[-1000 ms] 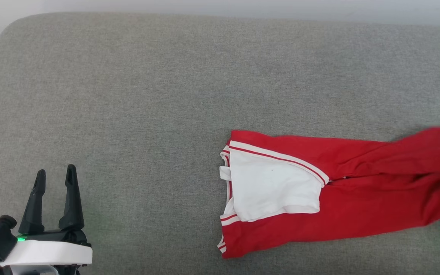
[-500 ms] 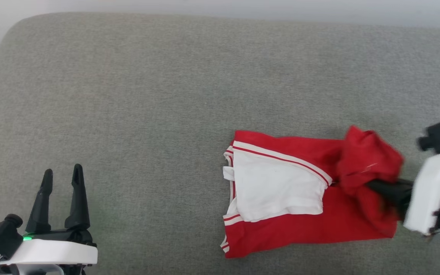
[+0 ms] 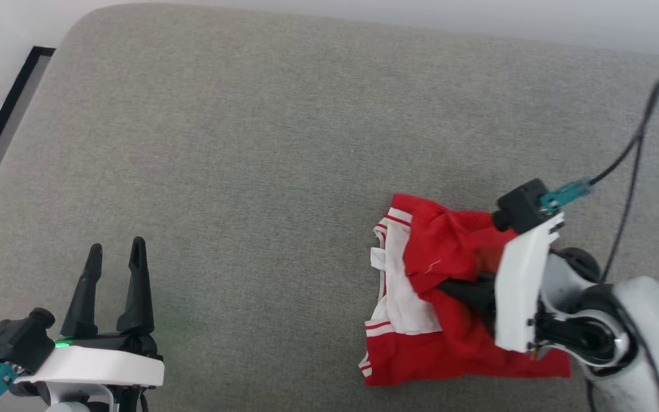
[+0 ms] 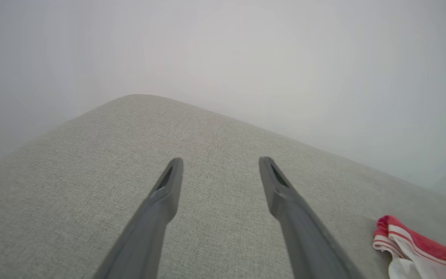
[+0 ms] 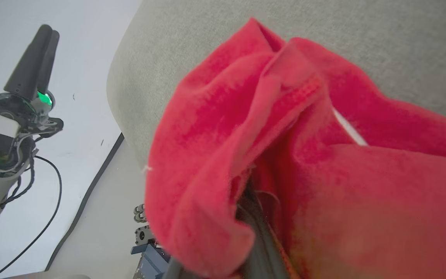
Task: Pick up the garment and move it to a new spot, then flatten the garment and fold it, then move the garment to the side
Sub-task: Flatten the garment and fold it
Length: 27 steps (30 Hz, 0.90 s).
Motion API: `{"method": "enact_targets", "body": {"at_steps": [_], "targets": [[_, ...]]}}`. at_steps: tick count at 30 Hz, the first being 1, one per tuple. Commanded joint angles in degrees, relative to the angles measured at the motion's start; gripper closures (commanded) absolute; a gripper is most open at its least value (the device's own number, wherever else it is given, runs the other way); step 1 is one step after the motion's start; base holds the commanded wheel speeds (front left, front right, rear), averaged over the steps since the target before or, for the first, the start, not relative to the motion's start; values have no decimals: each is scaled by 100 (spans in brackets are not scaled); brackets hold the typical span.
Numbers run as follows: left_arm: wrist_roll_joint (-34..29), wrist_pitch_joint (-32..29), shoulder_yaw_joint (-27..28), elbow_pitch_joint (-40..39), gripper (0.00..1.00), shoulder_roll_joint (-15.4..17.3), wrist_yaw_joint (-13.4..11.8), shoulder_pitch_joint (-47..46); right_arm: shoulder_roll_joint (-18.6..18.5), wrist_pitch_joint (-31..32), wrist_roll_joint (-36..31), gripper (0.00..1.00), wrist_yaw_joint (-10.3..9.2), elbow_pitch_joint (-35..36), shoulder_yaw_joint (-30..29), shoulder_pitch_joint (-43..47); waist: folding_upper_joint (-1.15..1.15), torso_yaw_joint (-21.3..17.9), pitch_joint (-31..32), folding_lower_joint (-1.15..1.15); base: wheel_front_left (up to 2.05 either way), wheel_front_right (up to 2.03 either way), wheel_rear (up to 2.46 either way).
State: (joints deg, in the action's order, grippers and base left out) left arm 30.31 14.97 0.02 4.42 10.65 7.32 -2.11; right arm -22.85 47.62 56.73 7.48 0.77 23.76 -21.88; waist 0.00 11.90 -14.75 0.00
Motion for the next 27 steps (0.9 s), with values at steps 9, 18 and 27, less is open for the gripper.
{"method": "enact_targets", "body": {"at_steps": [9, 18, 27], "targets": [[15, 29, -12, 52, 0, -32, 19, -48, -100, -468, -349, 0, 1, -465, 749, -454, 0, 56, 62, 0, 0, 0, 0], [-21, 29, 63, 35, 0, 20, 19, 135, -601, -828, -516, 0, 1, 14, 1079, -522, 0, -132, 311, 0, 0, 0, 0], [-42, 29, 120, -13, 0, 111, 19, 334, -930, -1254, -663, 0, 1, 367, 558, -150, 0, -386, 519, 0, 0, 0, 0]]}}
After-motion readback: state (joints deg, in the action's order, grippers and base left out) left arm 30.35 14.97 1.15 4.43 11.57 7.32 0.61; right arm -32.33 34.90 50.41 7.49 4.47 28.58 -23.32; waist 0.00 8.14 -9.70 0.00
